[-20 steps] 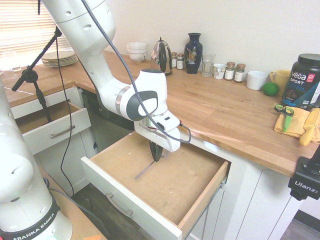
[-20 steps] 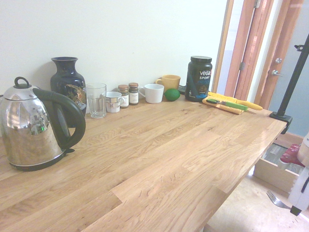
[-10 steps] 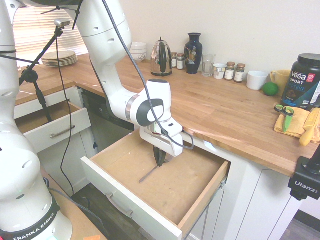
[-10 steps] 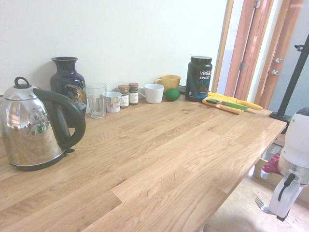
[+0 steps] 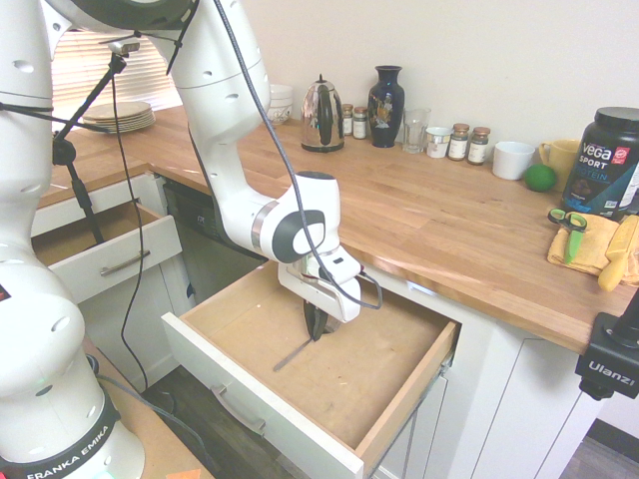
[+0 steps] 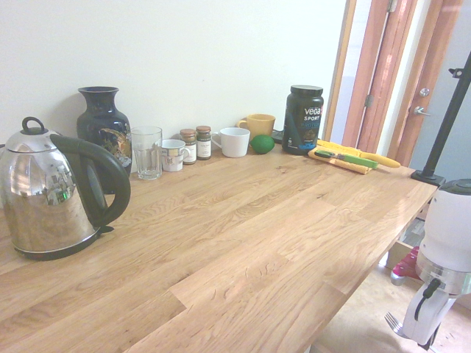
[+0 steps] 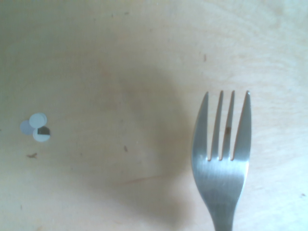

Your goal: Put fork in the drawer

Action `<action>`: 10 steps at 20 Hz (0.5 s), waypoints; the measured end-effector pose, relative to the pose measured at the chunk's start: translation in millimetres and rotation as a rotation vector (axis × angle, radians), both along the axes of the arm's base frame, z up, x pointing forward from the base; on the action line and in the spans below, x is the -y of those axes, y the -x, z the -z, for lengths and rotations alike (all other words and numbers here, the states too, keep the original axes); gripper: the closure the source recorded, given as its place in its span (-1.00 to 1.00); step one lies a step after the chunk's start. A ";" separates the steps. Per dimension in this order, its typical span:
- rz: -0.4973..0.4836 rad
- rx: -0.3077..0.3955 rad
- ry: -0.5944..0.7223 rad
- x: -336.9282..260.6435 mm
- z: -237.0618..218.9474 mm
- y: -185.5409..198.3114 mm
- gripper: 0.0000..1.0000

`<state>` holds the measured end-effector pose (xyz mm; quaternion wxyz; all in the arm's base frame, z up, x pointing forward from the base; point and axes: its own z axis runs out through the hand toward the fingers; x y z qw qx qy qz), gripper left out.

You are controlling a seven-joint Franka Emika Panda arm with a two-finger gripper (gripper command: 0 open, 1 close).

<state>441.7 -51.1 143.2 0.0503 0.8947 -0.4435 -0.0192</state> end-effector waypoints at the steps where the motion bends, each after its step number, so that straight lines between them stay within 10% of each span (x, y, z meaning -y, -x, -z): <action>1: 0.003 -0.002 -0.001 -0.4 2.0 -0.8 1.00; 2: 0.008 -0.004 -0.002 -0.5 3.8 -1.6 1.00; 3: 0.017 -0.005 -0.004 0.0 5.7 -2.7 -1.00; 10: 0.040 -0.010 -0.017 3.5 13.0 -7.6 -1.00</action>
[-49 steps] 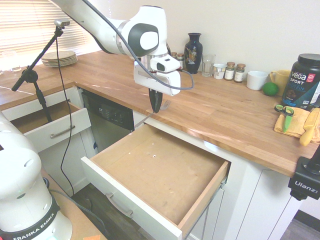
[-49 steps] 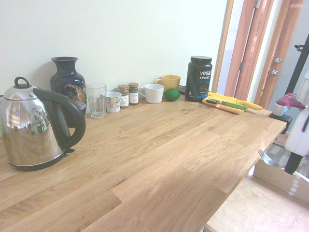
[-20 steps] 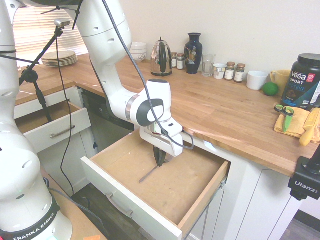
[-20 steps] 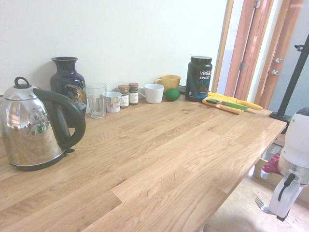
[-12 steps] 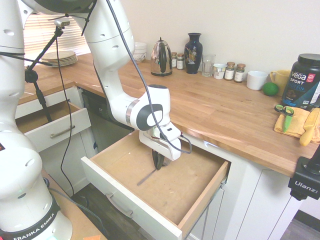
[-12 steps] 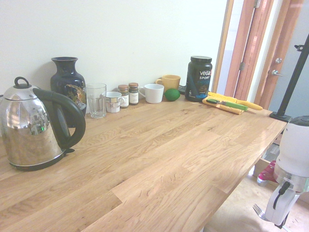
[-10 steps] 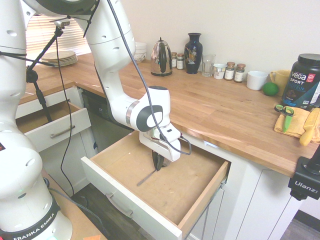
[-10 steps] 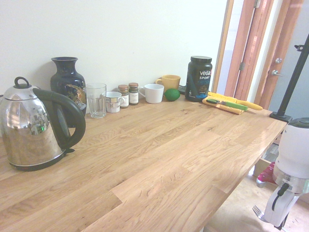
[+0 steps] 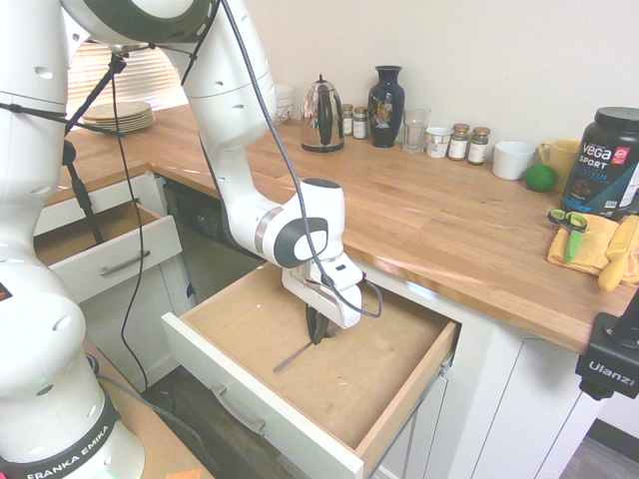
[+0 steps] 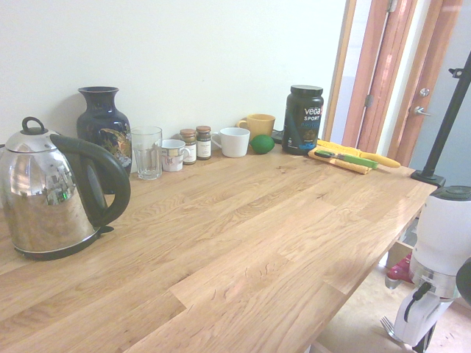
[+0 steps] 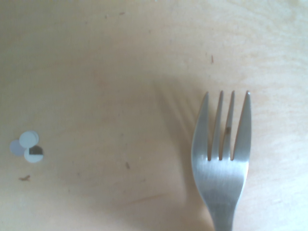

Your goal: Put fork in the drawer

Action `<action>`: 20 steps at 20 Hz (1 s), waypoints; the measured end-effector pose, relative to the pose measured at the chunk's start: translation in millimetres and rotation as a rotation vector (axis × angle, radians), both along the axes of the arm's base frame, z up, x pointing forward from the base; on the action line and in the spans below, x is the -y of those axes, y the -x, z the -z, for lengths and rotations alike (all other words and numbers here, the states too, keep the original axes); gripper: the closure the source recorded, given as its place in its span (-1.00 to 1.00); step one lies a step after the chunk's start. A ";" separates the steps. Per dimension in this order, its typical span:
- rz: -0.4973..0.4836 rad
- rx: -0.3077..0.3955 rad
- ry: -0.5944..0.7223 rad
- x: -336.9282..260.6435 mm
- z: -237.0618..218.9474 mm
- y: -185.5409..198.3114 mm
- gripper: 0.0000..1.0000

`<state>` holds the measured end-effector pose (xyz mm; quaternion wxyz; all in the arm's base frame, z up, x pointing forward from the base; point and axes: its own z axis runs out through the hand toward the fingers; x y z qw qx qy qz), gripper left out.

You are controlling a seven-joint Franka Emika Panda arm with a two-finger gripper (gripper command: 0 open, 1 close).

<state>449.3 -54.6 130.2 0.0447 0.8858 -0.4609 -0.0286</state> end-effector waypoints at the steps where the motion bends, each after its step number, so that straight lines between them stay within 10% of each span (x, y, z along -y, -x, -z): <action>1: 0.000 0.000 0.000 0.1 0.6 -0.5 -1.00; 20: 0.002 0.028 0.005 2.0 -12.4 -12.8 -1.00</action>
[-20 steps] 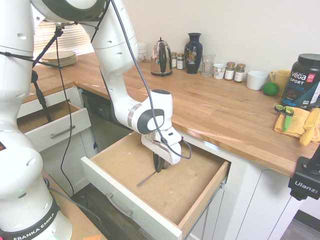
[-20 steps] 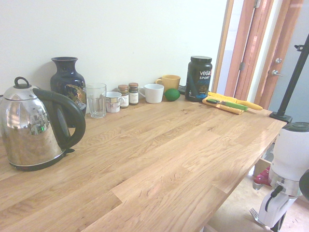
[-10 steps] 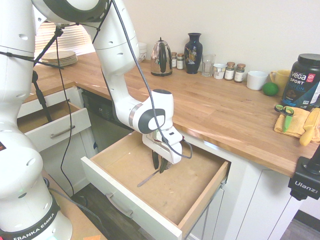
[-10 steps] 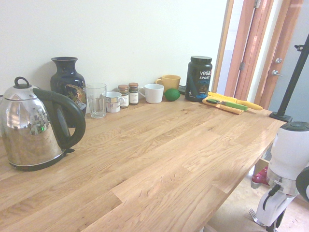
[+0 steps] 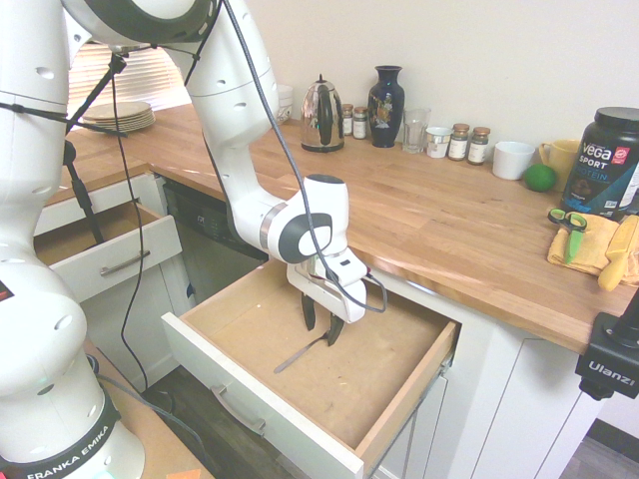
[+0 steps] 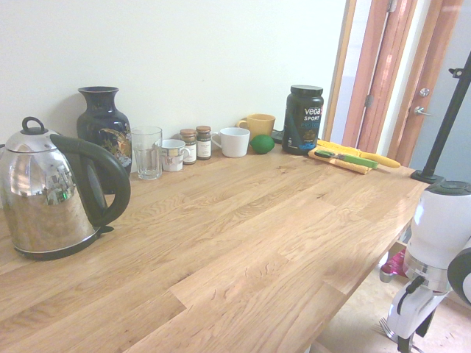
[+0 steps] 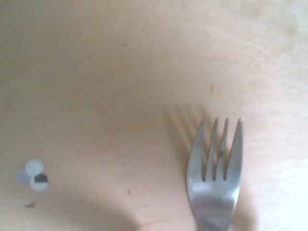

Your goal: Put fork in the drawer

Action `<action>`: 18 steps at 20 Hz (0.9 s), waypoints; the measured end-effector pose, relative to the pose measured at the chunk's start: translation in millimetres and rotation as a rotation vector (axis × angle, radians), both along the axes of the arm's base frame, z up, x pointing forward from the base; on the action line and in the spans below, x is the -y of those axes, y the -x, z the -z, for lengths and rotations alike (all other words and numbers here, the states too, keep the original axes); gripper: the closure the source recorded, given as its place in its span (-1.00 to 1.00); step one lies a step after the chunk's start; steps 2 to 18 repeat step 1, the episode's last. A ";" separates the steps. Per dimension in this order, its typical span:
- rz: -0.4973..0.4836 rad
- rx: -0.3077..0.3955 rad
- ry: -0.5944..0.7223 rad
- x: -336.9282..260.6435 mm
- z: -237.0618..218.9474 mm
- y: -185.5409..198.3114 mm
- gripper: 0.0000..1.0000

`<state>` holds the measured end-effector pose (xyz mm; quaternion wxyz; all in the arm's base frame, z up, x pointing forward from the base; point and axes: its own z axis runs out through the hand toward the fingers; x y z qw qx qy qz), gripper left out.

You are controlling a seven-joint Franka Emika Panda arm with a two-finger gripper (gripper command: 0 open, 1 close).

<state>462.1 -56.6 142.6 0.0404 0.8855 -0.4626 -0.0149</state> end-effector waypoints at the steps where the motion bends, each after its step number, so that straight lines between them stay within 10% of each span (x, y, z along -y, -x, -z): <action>1: 0.002 0.003 -0.001 0.1 -3.8 -0.4 -1.00; 18: 0.002 0.003 -0.001 0.1 -3.8 -0.4 -1.00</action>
